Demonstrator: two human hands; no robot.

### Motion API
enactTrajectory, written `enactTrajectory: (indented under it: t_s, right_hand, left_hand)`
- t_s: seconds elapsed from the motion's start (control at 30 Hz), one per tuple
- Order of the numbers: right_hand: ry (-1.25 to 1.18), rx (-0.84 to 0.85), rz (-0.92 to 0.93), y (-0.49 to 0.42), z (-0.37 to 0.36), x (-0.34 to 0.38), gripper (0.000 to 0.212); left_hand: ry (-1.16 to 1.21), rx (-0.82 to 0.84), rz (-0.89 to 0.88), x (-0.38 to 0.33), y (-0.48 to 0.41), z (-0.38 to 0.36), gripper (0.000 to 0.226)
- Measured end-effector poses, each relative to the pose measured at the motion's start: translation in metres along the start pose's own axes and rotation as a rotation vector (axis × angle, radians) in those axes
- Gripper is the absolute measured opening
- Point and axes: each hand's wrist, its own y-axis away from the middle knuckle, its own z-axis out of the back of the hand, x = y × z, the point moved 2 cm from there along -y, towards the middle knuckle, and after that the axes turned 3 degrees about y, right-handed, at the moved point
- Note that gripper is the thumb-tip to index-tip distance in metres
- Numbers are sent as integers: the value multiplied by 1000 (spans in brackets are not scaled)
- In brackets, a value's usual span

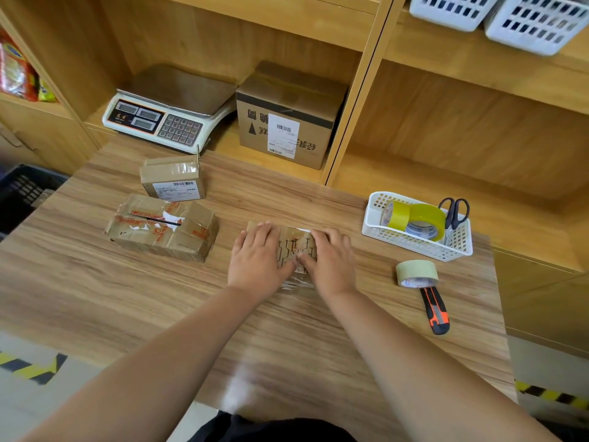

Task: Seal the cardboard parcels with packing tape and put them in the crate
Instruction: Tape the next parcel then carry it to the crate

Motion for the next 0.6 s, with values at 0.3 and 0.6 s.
enactTrajectory:
  t_s: [0.3, 0.6]
  right_hand:
    - [-245, 1, -431, 1, 4, -29, 63]
    - [-522, 8, -561, 13, 6, -41, 55]
  left_hand:
    - [440, 43, 403, 17, -9, 18, 77]
    - [577, 14, 409, 18, -2, 21, 81]
